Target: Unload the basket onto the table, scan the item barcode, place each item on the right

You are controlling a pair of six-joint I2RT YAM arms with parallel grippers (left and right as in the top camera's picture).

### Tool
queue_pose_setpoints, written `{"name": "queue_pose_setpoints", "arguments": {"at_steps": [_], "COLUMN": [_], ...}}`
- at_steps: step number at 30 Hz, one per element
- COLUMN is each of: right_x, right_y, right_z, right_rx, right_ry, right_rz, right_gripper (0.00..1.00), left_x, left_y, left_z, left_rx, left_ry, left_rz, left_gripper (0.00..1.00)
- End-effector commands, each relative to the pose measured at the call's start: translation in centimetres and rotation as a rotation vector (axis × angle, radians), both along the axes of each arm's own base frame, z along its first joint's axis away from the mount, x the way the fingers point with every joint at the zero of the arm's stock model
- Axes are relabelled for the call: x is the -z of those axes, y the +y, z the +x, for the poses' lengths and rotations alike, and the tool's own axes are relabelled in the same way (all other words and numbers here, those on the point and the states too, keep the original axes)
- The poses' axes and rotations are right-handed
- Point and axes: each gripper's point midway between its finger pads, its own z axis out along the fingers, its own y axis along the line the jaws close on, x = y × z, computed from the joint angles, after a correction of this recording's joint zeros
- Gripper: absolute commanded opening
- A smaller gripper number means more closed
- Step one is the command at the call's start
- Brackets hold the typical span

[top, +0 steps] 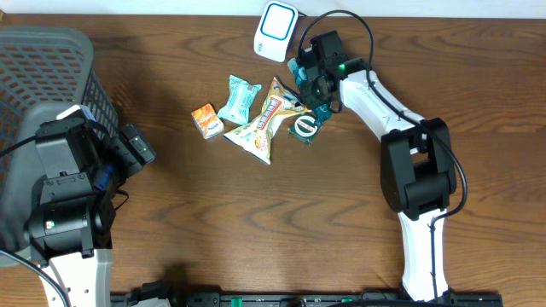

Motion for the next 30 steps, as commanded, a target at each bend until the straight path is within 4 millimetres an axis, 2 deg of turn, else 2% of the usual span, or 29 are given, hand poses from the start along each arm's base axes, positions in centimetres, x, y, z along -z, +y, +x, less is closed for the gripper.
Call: {"name": "queue_pose_setpoints", "arguments": {"at_steps": [1, 5, 8, 15, 18, 24, 30], "right_x": [-3.2, -7.2, -9.7, -12.9, -14.9, -19.7, -20.5], "right_y": [-0.6, -0.3, 0.7, 2.7, 3.8, 5.6, 6.8], "right_z": [0.5, 1.0, 1.2, 2.1, 3.0, 6.3, 8.6], "right_rx": [0.023, 0.01, -0.019, -0.043, -0.025, 0.096, 0.2], "right_ry": [-0.053, -0.121, -0.167, -0.222, -0.257, -0.378, -0.364], "right_rz": [0.046, 0.111, 0.174, 0.348, 0.468, 0.725, 0.979], "right_gripper": [0.01, 0.01, 0.01, 0.01, 0.01, 0.01, 0.01], "left_x": [-0.2, -0.2, -0.2, -0.2, -0.2, -0.2, -0.2], "left_y": [0.4, 0.4, 0.4, 0.4, 0.4, 0.4, 0.4], "left_z": [0.0, 0.0, 0.0, 0.0, 0.0, 0.0, 0.0], "left_rx": [-0.021, -0.021, -0.021, -0.021, -0.021, -0.021, -0.021], "left_ry": [-0.002, -0.002, -0.002, -0.002, -0.002, -0.002, -0.002], "left_rz": [0.003, 0.003, 0.003, 0.003, 0.003, 0.003, 0.003], "left_gripper": [0.98, 0.98, 0.98, 0.98, 0.98, 0.98, 0.98]}}
